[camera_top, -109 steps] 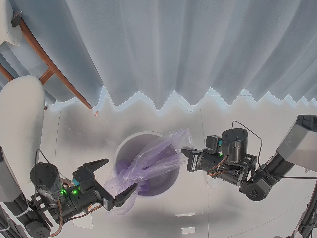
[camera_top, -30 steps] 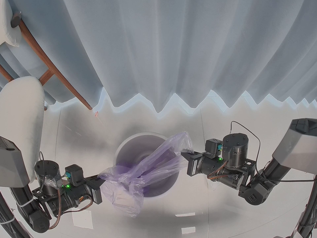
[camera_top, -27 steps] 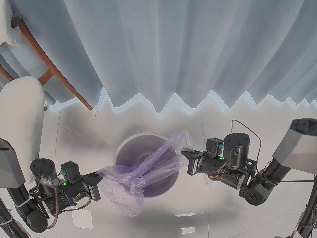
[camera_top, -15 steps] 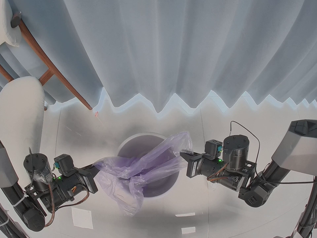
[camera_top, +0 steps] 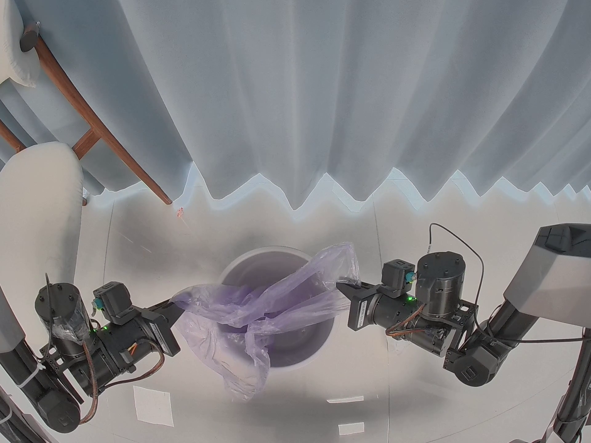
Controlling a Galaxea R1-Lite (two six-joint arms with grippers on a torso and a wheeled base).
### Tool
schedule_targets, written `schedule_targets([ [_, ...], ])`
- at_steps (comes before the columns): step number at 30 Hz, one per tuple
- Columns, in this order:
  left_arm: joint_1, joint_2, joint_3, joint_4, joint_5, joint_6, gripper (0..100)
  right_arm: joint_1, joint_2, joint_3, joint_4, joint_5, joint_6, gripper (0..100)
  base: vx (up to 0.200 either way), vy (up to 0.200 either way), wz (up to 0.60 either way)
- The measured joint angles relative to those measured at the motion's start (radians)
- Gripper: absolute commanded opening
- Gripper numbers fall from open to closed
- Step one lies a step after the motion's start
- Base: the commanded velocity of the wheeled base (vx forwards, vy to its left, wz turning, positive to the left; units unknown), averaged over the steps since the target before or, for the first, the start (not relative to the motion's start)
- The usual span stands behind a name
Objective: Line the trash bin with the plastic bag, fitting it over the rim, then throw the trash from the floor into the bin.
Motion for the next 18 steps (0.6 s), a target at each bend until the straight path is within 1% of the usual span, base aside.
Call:
schedule_targets([
  [6,-0.058,-0.017,0.026,0.001,0.022,-0.005,0,0.003,-0.006,0.001,-0.001,0.002,0.010,0,0.000,0.000,0.00],
  [10,-0.074,-0.036,0.030,0.002,0.021,-0.005,0,0.004,-0.013,0.000,0.003,0.019,0.028,0,0.000,0.000,0.00],
  [13,-0.079,-0.056,-0.011,0.002,0.019,-0.012,0,0.005,-0.017,0.000,0.004,0.028,0.038,0,0.000,0.000,0.00],
  [18,-0.083,-0.074,-0.117,0.017,0.017,-0.013,0,0.005,-0.021,-0.006,0.006,0.036,0.063,0,0.000,0.000,0.00],
])
